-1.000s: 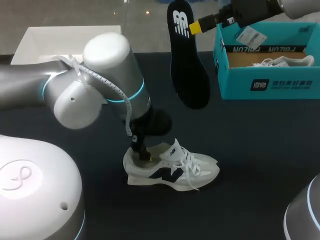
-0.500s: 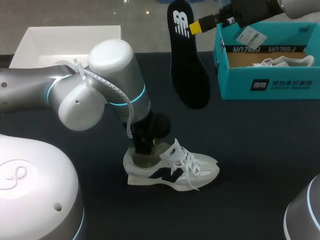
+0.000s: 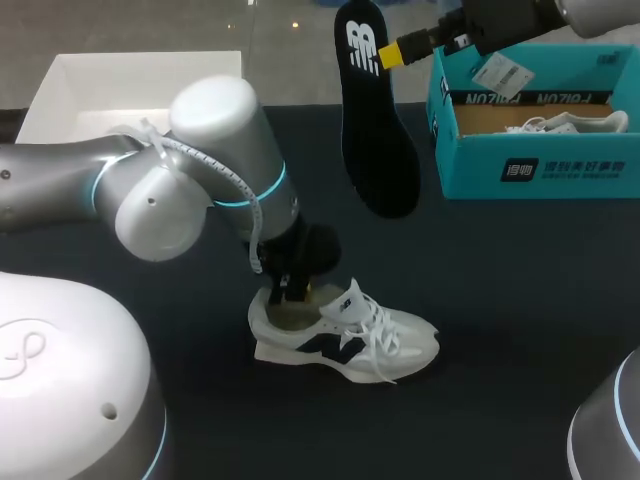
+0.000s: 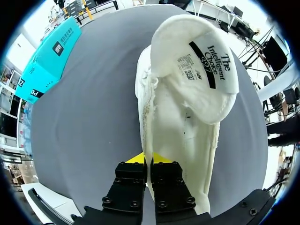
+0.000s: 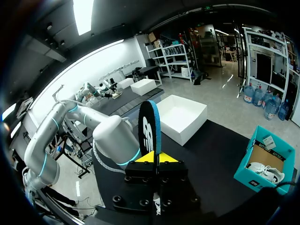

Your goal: Take the shoe out of the shoebox, open the shoe tongue, remove and reinsert the insole, then place the shoe into the shoebox

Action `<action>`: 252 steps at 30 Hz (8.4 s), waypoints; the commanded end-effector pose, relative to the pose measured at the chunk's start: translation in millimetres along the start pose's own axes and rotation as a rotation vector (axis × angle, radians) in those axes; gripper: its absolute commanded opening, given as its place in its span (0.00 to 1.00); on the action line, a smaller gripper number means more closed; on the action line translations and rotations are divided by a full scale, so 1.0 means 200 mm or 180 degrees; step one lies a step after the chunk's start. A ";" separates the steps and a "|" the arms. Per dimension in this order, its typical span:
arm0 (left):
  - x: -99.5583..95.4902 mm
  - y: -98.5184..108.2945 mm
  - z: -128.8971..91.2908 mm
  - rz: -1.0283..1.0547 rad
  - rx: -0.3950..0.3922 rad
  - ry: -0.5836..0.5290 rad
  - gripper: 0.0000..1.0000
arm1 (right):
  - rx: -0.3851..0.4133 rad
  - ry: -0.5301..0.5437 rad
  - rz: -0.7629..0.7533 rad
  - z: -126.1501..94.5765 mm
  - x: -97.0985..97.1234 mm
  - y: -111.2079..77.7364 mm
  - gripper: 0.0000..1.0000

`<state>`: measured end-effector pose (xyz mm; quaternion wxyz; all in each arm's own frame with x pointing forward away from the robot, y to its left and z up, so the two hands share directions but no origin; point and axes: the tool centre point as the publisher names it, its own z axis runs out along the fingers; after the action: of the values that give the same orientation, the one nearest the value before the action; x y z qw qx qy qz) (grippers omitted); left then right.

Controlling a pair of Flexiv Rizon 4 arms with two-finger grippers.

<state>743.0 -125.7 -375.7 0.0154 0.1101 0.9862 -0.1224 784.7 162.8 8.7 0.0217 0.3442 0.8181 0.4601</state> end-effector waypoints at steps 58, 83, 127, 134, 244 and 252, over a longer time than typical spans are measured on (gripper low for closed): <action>0.02 -0.20 -0.33 0.2769 0.0362 0.0867 0.00 | -0.0147 -0.0278 -0.0040 -0.21 -0.03 0.06 0.00; 0.17 -0.32 -0.29 0.3347 0.0425 0.0959 0.00 | -0.0225 -0.0552 -0.0039 -0.40 -0.06 0.06 0.00; 0.22 -0.42 -0.03 0.3891 0.0251 0.0800 0.94 | -0.0212 -0.0546 -0.0034 -0.40 -0.07 0.06 0.00; 0.16 -0.45 -0.13 0.3628 0.0546 0.0400 1.00 | -0.0212 -0.0546 -0.0034 -0.40 -0.07 0.06 0.00; -0.06 -0.28 -0.91 0.2432 0.2826 -0.3102 1.00 | -0.0212 -0.0546 -0.0034 -0.40 -0.07 0.06 0.00; -0.11 -0.34 -0.96 0.2893 0.3001 -0.3277 1.00 | -0.0212 -0.0546 -0.0034 -0.40 -0.07 0.06 0.00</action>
<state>738.3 -143.1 -172.0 0.4685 0.4115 0.5751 -0.5295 770.9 97.6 60.9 0.1058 0.3759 0.7993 0.4568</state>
